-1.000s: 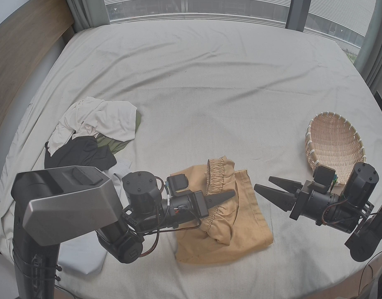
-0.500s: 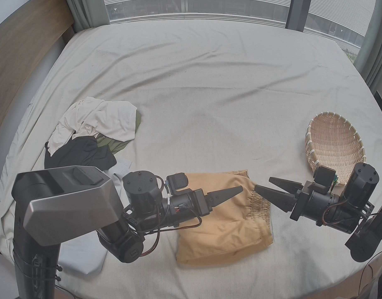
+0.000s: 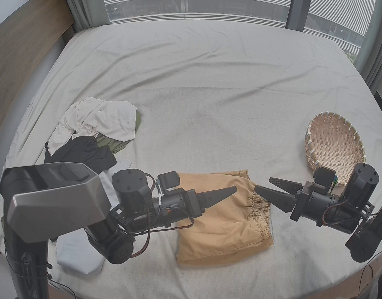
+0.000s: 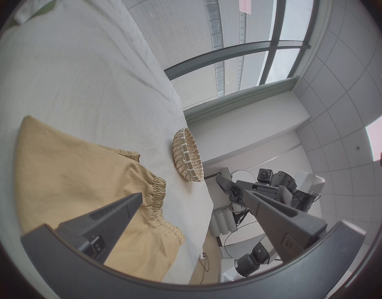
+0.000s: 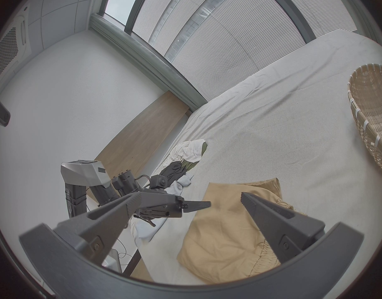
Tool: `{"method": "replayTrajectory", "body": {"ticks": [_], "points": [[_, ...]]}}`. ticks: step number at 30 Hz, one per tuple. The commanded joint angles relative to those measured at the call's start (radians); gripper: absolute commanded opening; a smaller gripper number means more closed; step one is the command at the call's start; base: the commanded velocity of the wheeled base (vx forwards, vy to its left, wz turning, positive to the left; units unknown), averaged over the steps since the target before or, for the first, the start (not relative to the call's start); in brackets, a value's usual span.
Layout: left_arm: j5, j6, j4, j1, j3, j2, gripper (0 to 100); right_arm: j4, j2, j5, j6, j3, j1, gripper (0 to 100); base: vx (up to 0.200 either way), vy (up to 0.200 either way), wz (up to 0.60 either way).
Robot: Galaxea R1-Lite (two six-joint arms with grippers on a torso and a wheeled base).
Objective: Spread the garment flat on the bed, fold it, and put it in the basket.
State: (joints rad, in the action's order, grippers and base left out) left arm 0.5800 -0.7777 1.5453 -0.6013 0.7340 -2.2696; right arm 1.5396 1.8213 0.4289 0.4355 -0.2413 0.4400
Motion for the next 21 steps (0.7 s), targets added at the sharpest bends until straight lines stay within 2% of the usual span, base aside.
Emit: {"method": "replayTrajectory", "body": {"ticks": [1, 3, 6, 7, 9, 15, 21], "points": [[0.0, 0.023, 0.001, 0.058, -0.091, 0.13, 100, 0.001, 0.001, 0.001, 0.0, 0.004, 0.0, 100, 0.0, 0.0, 0.0], [0.009, 0.035, 0.002, 0.112, -0.143, 0.18, 100, 0.001, 0.001, -0.001, 0.0, 0.004, -0.003, 100, 0.0, 0.0, 0.0], [0.008, 0.127, 0.002, 0.156, -0.203, 0.194, 100, 0.001, 0.003, 0.001, -0.001, 0.004, -0.02, 100, 0.0, 0.0, 0.0], [0.009, 0.235, 0.004, 0.187, -0.242, 0.196, 100, 0.001, 0.009, 0.001, -0.001, 0.004, -0.029, 100, 0.0, 0.0, 0.0], [0.012, 0.321, 0.007, 0.215, -0.282, 0.196, 100, 0.001, 0.012, 0.002, -0.001, 0.005, -0.041, 100, 0.0, 0.0, 0.0], [0.024, 0.34, 0.01, 0.259, -0.329, 0.208, 100, 0.001, 0.02, 0.011, -0.004, 0.023, -0.052, 100, 0.0, 0.0, 0.0], [0.032, 0.365, 0.009, 0.357, -0.395, 0.315, 100, 0.001, 0.027, 0.011, -0.009, 0.046, -0.09, 100, 0.0, 0.0, 0.0]]}}
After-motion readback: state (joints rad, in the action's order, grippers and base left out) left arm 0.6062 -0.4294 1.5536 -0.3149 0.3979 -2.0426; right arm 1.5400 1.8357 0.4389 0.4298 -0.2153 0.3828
